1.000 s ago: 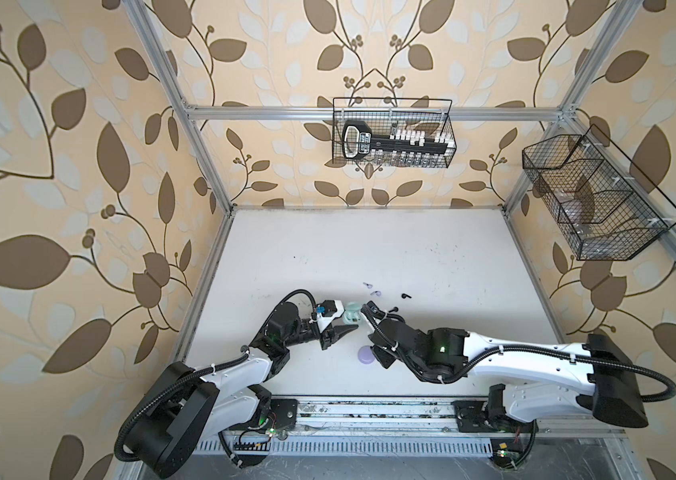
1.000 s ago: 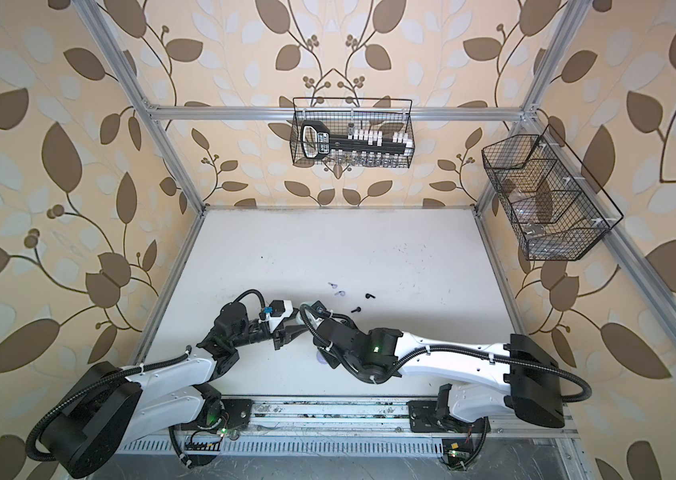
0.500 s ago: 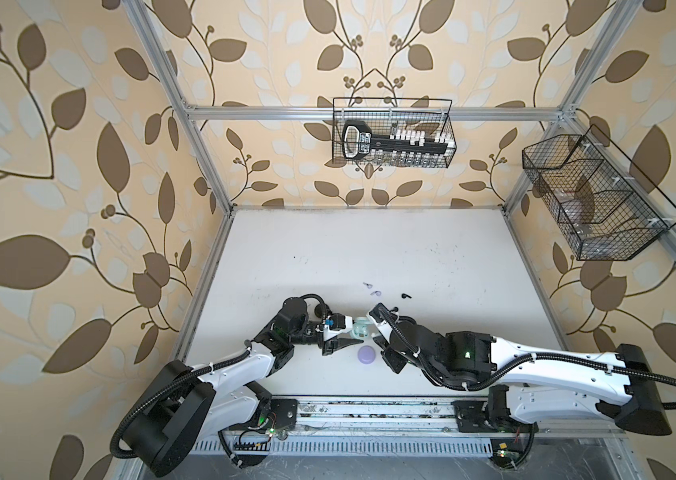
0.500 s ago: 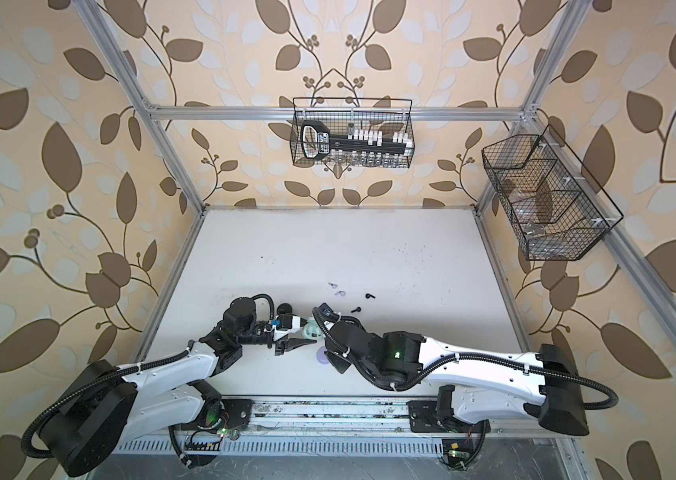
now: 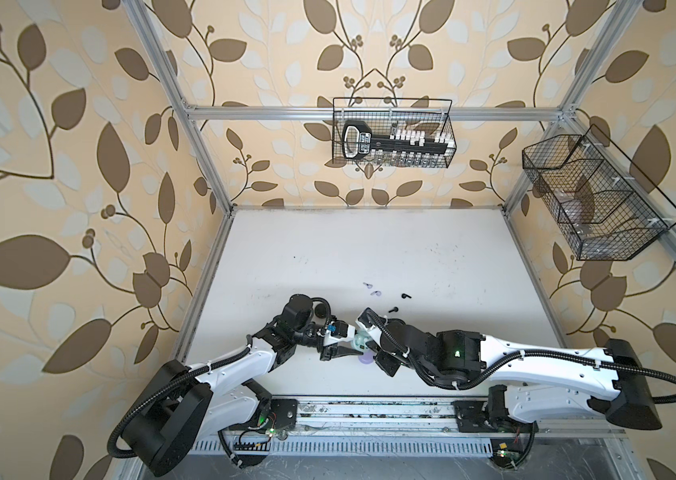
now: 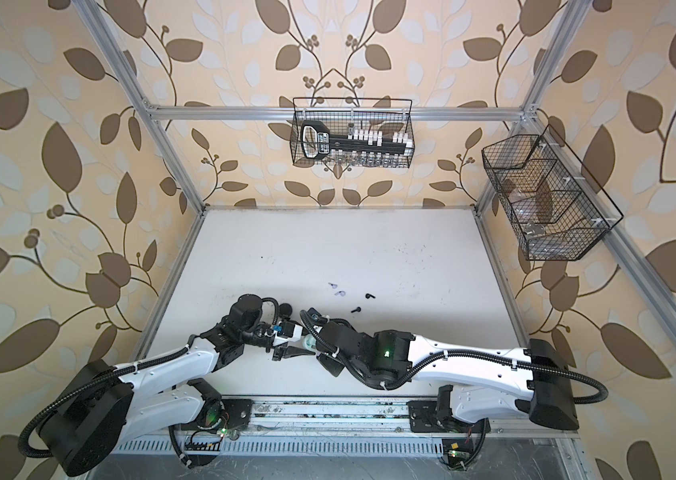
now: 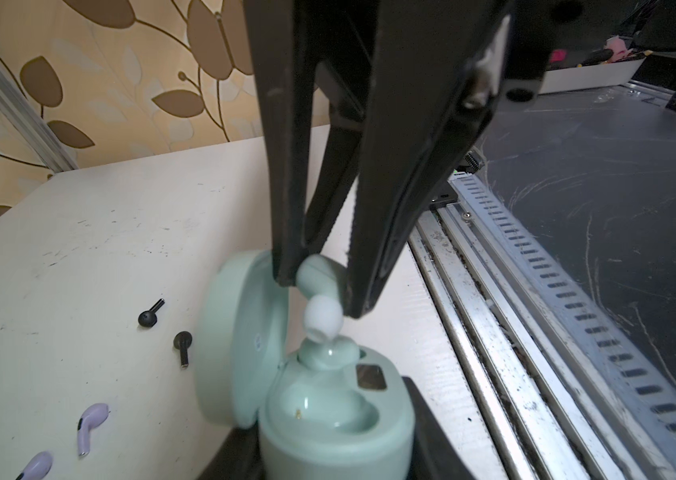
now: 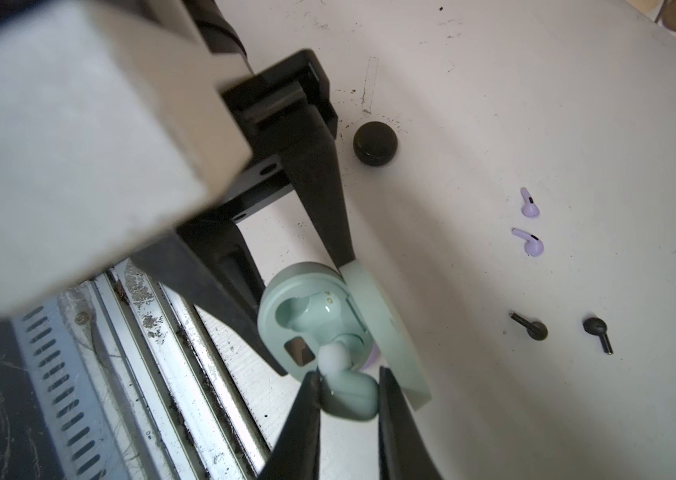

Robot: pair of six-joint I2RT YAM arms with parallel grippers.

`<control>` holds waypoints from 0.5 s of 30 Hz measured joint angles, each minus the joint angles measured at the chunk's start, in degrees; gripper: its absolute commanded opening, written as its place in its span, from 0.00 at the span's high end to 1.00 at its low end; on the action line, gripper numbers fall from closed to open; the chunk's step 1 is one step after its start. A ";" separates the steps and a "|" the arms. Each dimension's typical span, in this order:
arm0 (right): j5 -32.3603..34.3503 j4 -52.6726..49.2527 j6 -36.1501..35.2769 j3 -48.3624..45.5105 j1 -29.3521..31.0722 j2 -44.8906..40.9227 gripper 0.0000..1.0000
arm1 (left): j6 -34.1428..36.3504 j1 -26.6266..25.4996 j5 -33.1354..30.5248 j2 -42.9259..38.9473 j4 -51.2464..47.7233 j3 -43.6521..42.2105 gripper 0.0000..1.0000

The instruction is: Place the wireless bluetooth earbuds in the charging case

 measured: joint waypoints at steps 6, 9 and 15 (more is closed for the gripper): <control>-3.02 0.70 -1.40 0.39 -0.35 0.33 0.81 | 1.40 0.00 1.11 -0.07 -2.03 0.35 1.00; -5.11 1.22 -2.16 0.39 -0.90 0.33 0.81 | 2.23 0.00 1.51 -0.22 -3.67 0.74 1.00; -8.20 2.19 -3.06 0.39 -1.14 0.37 0.81 | 2.89 0.00 2.49 -0.81 -5.33 1.27 1.00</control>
